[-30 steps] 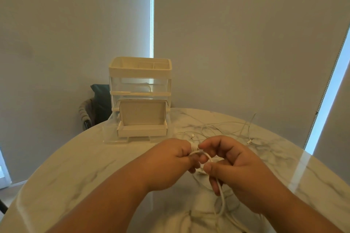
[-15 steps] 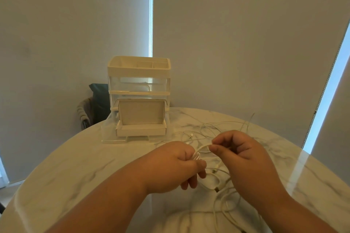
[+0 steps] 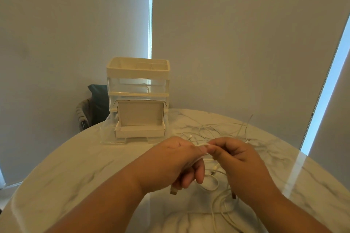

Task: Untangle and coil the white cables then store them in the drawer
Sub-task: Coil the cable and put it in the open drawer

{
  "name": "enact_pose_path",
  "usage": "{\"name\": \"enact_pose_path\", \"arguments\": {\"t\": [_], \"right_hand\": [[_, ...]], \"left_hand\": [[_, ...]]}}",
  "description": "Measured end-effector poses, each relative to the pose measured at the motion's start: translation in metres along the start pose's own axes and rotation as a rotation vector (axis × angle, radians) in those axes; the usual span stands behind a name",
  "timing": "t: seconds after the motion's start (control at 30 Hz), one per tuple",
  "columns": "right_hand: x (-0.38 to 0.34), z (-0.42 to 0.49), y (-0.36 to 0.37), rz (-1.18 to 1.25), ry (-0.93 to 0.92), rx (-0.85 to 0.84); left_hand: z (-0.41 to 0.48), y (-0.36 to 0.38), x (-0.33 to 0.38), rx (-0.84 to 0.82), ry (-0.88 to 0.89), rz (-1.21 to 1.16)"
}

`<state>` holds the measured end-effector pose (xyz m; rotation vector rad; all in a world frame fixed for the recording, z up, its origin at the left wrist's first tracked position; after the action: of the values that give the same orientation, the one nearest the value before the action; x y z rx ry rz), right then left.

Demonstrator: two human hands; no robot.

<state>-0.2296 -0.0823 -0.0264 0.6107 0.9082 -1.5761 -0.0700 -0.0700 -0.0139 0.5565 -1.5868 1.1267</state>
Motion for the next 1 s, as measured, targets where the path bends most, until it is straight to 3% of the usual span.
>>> {"name": "enact_pose_path", "arguments": {"t": [0.17,0.27,0.43,0.5,0.67,1.0], "right_hand": [[0.01,-0.006,0.017,0.281,0.135,-0.163],[0.013,-0.009,0.025,0.326,0.18,-0.222],[0.025,-0.013,0.031,0.374,0.305,-0.15],[0.024,-0.015,0.033,0.341,0.304,-0.174],[0.019,-0.022,0.042,0.006,0.218,-0.438],[0.007,-0.022,0.039,-0.184,0.176,-0.525]], "left_hand": [[0.004,-0.003,-0.001,-0.174,0.104,-0.518],[0.006,-0.004,-0.003,-0.228,0.137,-0.658],[0.004,-0.015,0.004,-0.273,0.266,-0.924],[0.003,-0.02,0.007,-0.204,0.286,-0.993],[0.006,-0.022,0.004,0.133,0.208,-1.124],[0.012,-0.016,-0.004,0.316,0.101,-1.055]]}}
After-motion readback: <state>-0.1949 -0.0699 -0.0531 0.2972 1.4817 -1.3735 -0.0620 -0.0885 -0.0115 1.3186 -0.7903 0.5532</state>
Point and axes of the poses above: each hand's wrist, its own z-axis towards the middle knuckle, its own y-axis out of the palm, x = y × z, the point moved 4 cm from there along z, towards the middle knuckle, and after that the axes turned 7 degrees about -y, right-handed, at the moved point
